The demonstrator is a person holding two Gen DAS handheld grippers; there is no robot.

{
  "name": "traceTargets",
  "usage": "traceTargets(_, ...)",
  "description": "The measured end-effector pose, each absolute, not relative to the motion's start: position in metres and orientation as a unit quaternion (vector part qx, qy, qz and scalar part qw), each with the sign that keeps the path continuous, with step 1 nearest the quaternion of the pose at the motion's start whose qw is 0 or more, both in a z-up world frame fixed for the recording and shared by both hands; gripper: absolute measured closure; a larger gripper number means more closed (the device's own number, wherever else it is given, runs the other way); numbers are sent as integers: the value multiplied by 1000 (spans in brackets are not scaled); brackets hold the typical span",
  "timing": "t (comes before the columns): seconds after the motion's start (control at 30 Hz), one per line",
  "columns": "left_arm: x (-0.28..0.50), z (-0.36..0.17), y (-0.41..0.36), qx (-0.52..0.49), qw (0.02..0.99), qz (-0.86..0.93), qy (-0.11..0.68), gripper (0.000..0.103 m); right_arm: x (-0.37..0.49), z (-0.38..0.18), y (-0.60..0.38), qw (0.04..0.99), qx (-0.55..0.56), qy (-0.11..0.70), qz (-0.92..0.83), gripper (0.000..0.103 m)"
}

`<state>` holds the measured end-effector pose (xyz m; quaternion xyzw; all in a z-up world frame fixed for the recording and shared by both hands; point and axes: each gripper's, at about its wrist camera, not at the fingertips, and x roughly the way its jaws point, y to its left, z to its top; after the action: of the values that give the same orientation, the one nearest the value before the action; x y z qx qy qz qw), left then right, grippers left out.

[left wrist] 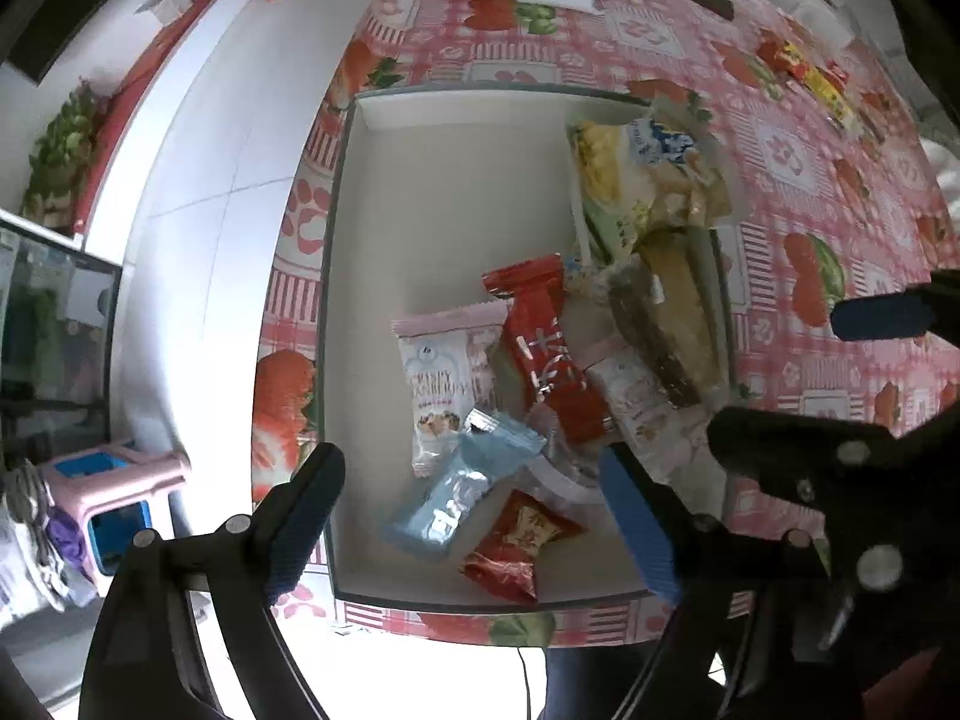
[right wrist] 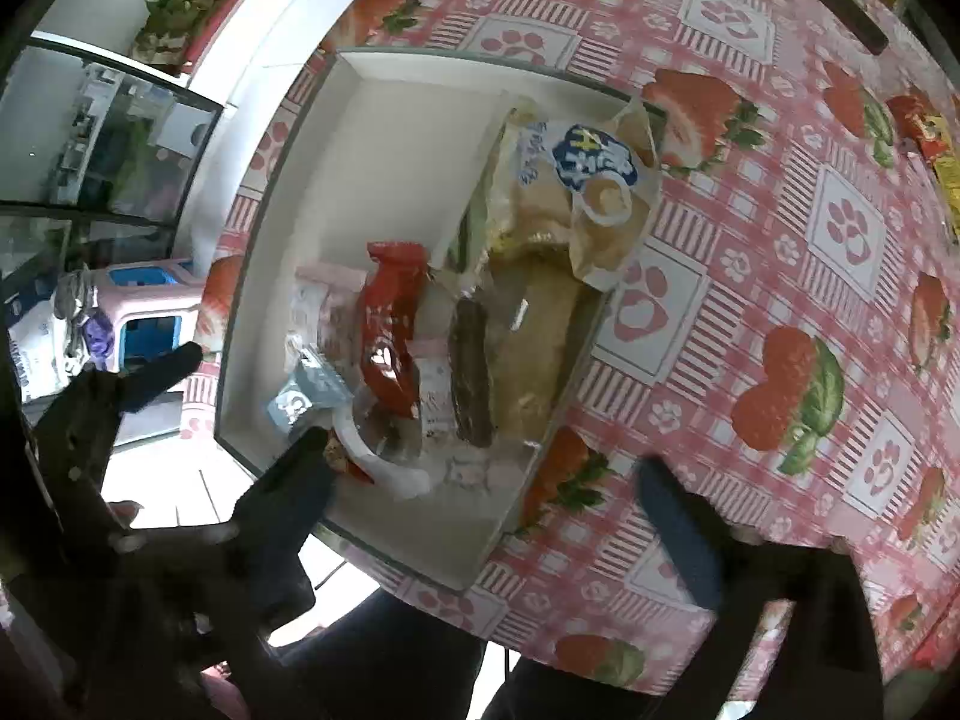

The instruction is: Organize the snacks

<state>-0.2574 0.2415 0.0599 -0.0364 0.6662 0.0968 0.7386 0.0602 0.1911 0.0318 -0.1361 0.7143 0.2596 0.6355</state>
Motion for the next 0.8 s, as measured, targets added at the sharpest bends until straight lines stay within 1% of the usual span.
traceTargets(0.13,-260,71,239,-29,753,94,651,14,59,37,183,641,-133,715,246,0)
traceTargets(0.37,-259,71,238,-29,739,88,667,14,61,43,172,655,-132,711,220,0)
traceTargets(0.8,-261,74,238,-18,735,102,670,14,57,44,169,657,-129,712,211,0)
